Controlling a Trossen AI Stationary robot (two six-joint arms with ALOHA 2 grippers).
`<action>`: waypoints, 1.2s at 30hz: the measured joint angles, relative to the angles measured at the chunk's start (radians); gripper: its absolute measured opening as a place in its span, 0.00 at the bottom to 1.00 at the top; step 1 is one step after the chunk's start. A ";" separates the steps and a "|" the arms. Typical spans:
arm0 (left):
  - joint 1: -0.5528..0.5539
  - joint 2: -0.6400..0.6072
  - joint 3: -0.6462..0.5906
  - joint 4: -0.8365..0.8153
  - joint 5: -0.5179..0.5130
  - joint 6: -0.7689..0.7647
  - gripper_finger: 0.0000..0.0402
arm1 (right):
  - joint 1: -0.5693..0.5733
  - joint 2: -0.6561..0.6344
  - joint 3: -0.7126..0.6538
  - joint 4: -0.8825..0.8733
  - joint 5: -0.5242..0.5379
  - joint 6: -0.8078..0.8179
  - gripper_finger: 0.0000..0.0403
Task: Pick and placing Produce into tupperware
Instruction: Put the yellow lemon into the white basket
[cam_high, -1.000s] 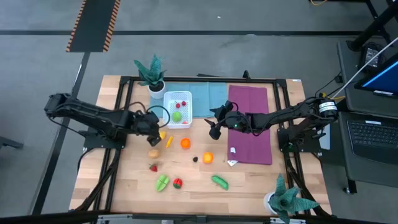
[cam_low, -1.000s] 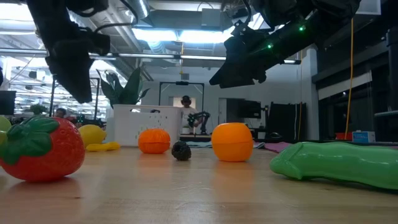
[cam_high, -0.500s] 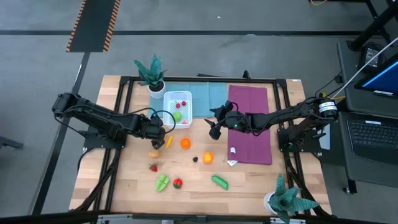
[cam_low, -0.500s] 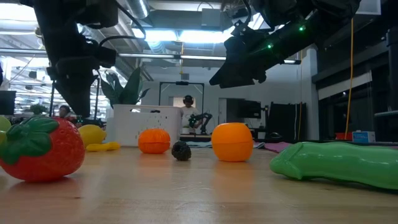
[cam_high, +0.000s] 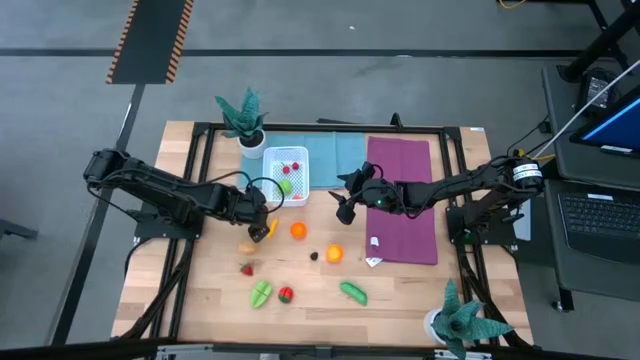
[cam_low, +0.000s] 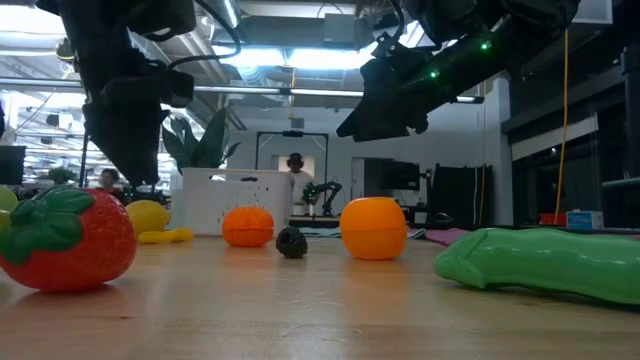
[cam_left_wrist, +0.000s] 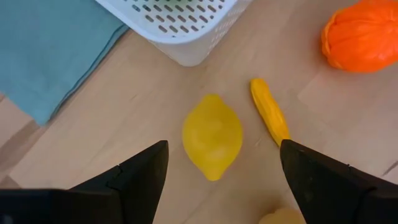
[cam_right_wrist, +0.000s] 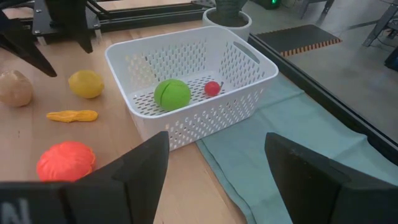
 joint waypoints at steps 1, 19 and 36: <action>0.000 0.000 0.000 -0.001 0.000 0.000 0.74 | 0.000 0.000 0.000 0.000 0.000 0.000 0.66; 0.013 0.157 -0.002 0.071 -0.019 0.056 0.74 | 0.000 0.000 0.000 0.002 0.000 0.000 0.66; 0.045 0.283 0.002 0.097 0.021 0.082 0.74 | 0.001 0.000 0.000 0.002 0.000 0.000 0.66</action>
